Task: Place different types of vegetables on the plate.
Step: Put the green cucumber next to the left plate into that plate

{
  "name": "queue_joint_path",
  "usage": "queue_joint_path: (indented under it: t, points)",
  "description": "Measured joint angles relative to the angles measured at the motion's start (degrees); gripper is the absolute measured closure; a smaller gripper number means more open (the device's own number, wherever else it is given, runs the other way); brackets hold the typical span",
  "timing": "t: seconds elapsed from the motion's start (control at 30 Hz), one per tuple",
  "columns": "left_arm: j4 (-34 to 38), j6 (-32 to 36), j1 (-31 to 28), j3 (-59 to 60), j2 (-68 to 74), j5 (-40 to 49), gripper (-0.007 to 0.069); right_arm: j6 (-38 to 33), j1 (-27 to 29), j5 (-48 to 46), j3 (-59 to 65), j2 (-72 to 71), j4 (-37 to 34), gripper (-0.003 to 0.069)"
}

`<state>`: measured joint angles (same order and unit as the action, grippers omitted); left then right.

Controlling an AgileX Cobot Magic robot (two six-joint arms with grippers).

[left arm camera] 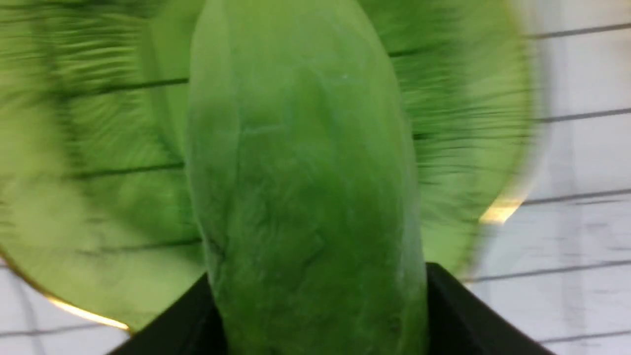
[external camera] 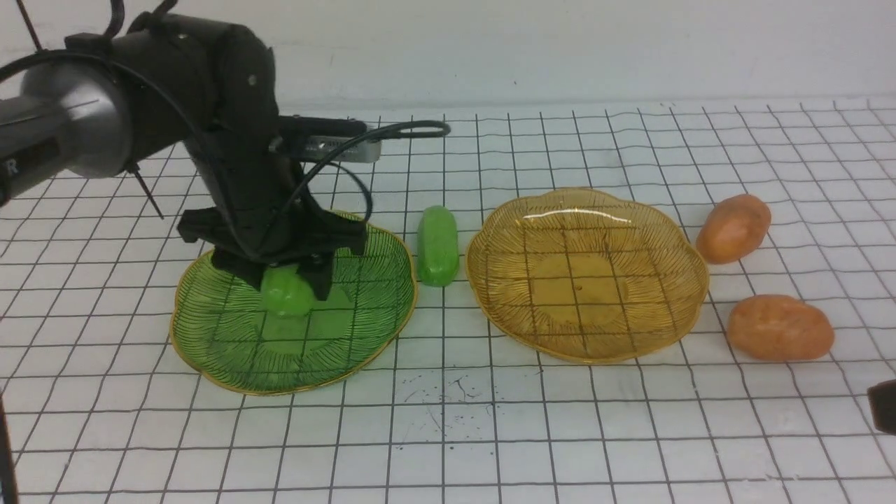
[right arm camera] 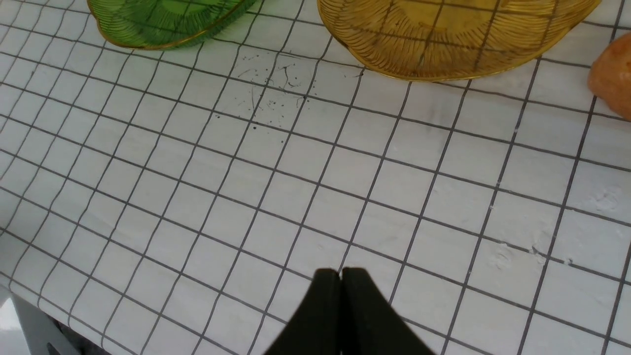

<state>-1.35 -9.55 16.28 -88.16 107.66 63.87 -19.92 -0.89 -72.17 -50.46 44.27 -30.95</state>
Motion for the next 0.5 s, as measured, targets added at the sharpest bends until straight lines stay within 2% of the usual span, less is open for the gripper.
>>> queue_joint_path:
  t: [0.27,0.33,0.37,0.5]
  points:
    - [0.9,3.1,-3.8,0.0,8.3,-0.7,0.0221,0.0,0.0,0.0,0.0,0.0,-0.2,0.0669]
    - [0.8,3.1,-4.0,-0.8,9.0,1.4,0.0146,0.0,0.0,0.0,0.0,0.0,-0.4,0.0669]
    - [0.8,3.1,-4.0,-1.1,9.0,1.9,0.0139,0.0,0.0,0.0,0.0,0.0,-0.4,0.0669]
    - [0.8,3.1,-4.0,-5.8,9.0,5.2,0.0018,0.0,0.0,0.0,0.0,0.0,-0.5,0.0669]
